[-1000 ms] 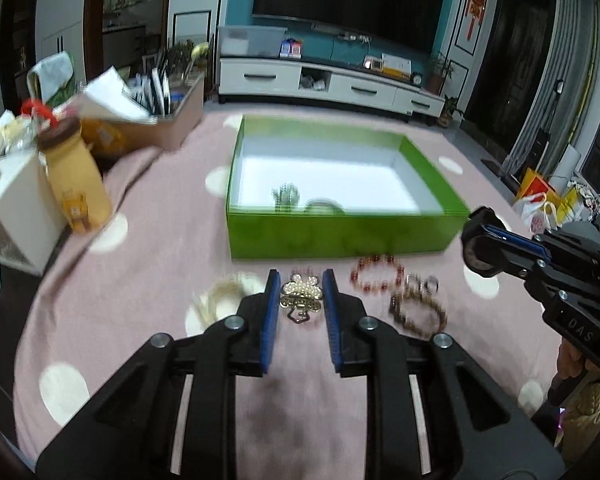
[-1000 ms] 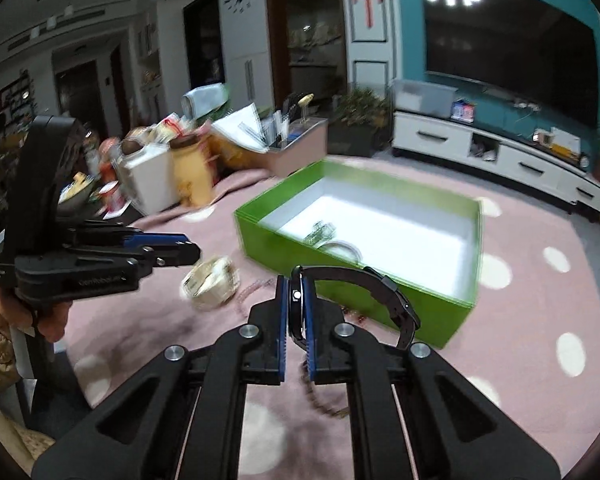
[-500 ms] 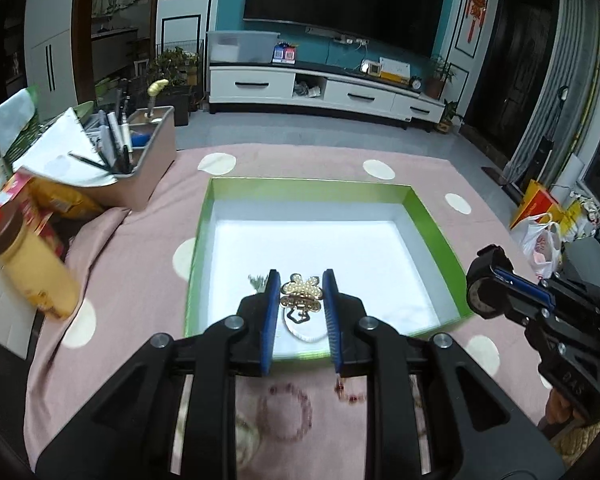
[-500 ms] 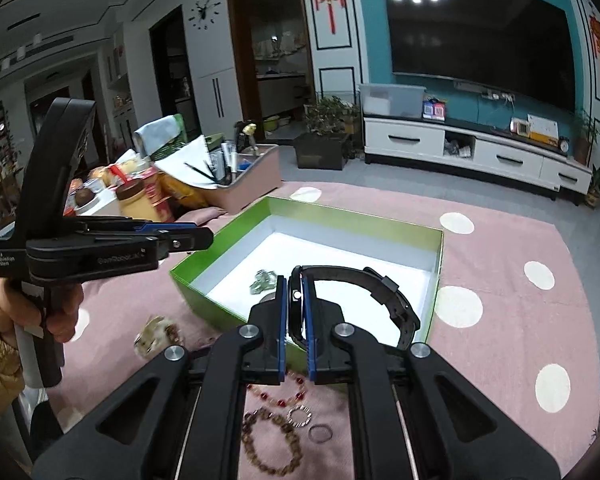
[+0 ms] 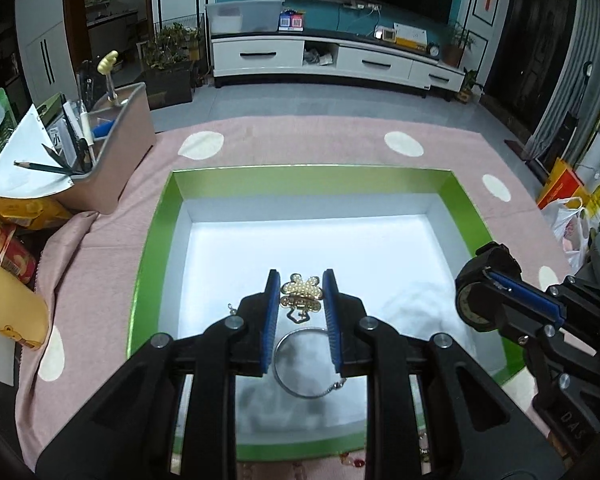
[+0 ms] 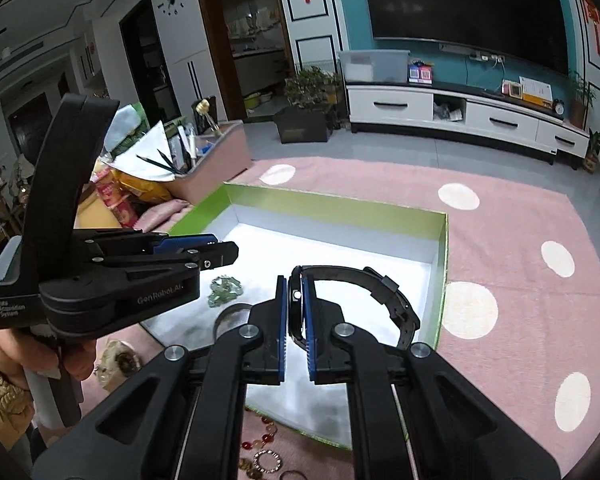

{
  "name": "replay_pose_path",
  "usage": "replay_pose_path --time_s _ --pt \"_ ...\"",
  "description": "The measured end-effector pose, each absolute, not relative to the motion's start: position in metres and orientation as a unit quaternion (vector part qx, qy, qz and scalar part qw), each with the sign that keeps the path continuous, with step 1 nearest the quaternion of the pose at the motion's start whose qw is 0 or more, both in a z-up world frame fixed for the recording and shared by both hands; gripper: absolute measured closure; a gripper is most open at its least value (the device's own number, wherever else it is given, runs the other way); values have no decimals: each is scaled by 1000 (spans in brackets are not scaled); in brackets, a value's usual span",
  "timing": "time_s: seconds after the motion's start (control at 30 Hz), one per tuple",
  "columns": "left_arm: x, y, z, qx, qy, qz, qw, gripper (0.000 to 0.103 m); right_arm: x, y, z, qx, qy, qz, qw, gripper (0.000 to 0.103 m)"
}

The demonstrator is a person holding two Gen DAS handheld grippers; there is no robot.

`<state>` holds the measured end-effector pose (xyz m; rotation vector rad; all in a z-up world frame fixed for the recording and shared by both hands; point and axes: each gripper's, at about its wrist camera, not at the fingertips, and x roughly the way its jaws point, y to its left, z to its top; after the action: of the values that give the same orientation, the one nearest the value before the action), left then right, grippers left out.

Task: Organize jewelry
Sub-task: 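Lower the brooch and black watch into the green box while both tools open, then withdraw both open tools from the green box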

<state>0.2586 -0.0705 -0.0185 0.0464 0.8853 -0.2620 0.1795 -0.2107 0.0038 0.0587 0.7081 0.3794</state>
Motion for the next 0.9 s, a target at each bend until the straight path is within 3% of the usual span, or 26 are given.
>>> replay_pose_path --time_s 0.33,0.37,0.4,0.5,0.53,0.63,0.73,0.9 --pt "268 -75 -28 30 436 -114 892 80 200 -210 -10 36 367 169 914 95" --pt "268 -75 -27 30 435 -114 893 77 200 -210 -9 38 366 167 915 94" --pt "267 -75 -27 31 434 -113 893 66 199 -211 -9 40 366 165 915 94" --pt "264 -76 -24 32 428 -111 896 56 197 -217 -7 50 364 163 916 89" --pt "262 -76 -23 33 427 -111 897 54 194 -218 -6 51 362 162 917 86" --pt "254 -77 -18 39 419 -112 900 42 187 -223 -3 60 360 159 917 64" --pt "245 -77 -12 46 410 -111 904 33 176 -228 0 69 355 157 919 60" --pt "221 -78 1 63 391 -112 912 20 151 -238 9 85 349 152 921 42"
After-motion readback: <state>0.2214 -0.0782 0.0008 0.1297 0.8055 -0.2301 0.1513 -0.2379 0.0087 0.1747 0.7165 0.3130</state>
